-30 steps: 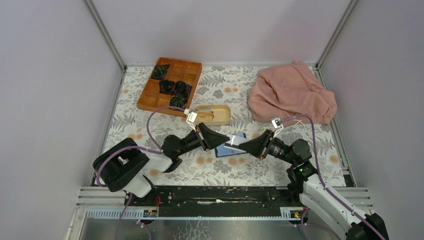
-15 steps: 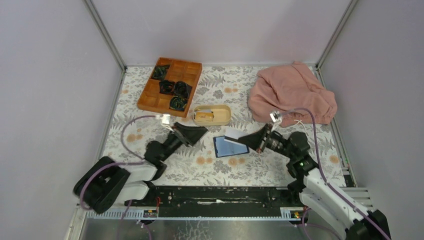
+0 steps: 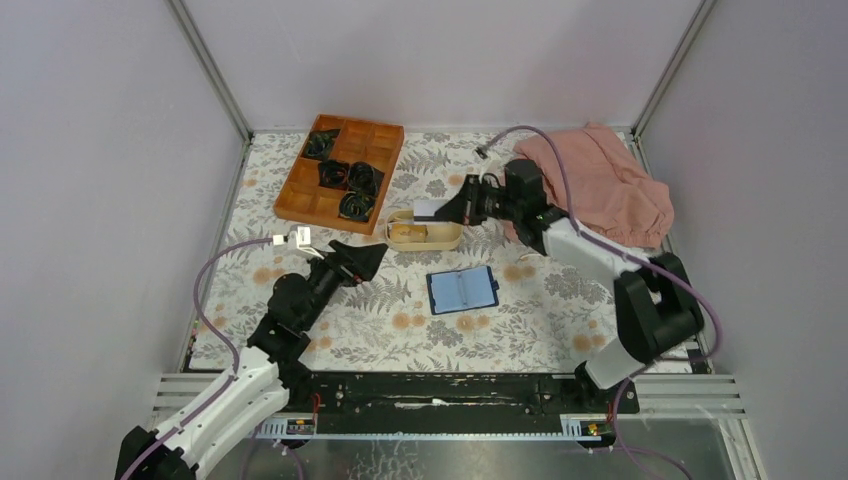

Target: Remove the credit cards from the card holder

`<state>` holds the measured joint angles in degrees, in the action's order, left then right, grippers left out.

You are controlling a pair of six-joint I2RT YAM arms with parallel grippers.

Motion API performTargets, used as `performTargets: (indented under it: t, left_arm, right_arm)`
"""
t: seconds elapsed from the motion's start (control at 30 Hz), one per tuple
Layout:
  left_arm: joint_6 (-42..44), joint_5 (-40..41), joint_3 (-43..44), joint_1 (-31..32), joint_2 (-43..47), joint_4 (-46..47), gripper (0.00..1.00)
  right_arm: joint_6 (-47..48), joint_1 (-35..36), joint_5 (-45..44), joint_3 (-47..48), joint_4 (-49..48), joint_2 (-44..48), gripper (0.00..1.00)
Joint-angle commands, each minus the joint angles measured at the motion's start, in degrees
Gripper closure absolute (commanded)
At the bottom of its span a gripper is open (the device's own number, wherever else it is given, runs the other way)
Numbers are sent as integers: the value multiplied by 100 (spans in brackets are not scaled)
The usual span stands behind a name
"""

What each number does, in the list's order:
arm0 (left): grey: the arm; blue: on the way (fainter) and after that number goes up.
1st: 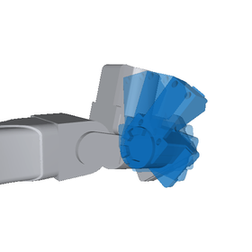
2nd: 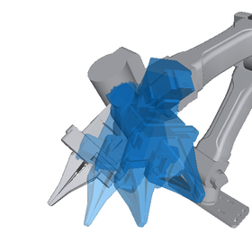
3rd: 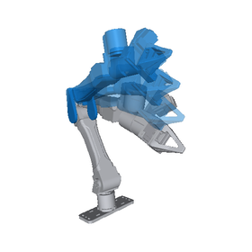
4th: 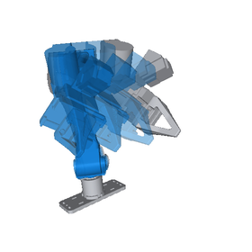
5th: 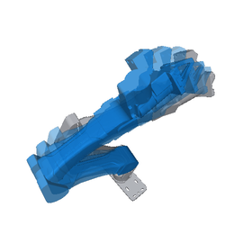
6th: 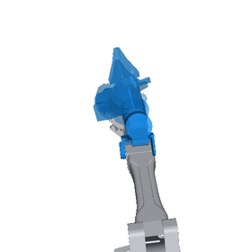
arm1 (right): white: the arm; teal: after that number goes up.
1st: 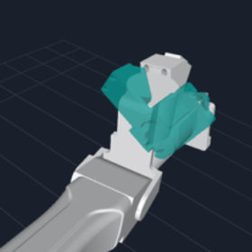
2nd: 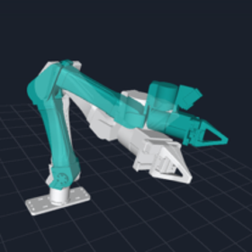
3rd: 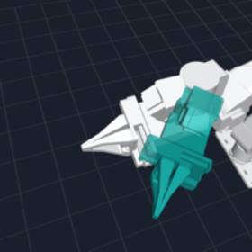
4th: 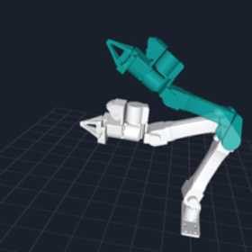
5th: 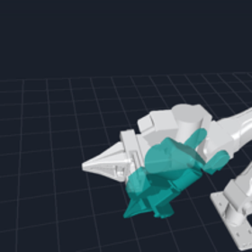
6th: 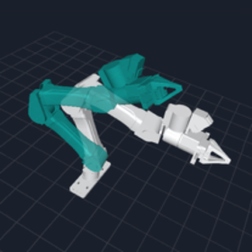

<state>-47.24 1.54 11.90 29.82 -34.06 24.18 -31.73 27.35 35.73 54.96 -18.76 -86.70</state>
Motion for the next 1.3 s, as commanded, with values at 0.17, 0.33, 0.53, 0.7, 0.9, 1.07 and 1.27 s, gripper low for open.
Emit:
performTargets:
  t: [0.17,0.33,0.53,0.7,0.9,1.07,1.27]
  left_arm:
    - [707,300,179,-46,476,-1503,2]
    - [882,31,46,-42,414,-1180,5]
    - [986,-44,-3,-46,295,-1036,5]
    - [1015,-41,-37,-44,258,-1010,5]
    - [1020,-36,-78,-46,301,-1028,5]
    - [1009,-22,-106,-42,360,-1031,5]
    - [989,-30,-123,-38,348,-1029,4]
  right_arm:
    - [21,26,447,1811,-14,-2300,100]
    - [-230,69,360,2017,-348,-2962,100]
    - [-292,118,234,2242,-410,-3464,100]
    - [-346,206,165,2493,-402,-3806,100]
    - [-377,333,77,2657,-360,-3962,100]
    - [-324,332,2,2494,-380,-3800,86]
    - [-26,333,-209,2459,7,-3480,68]
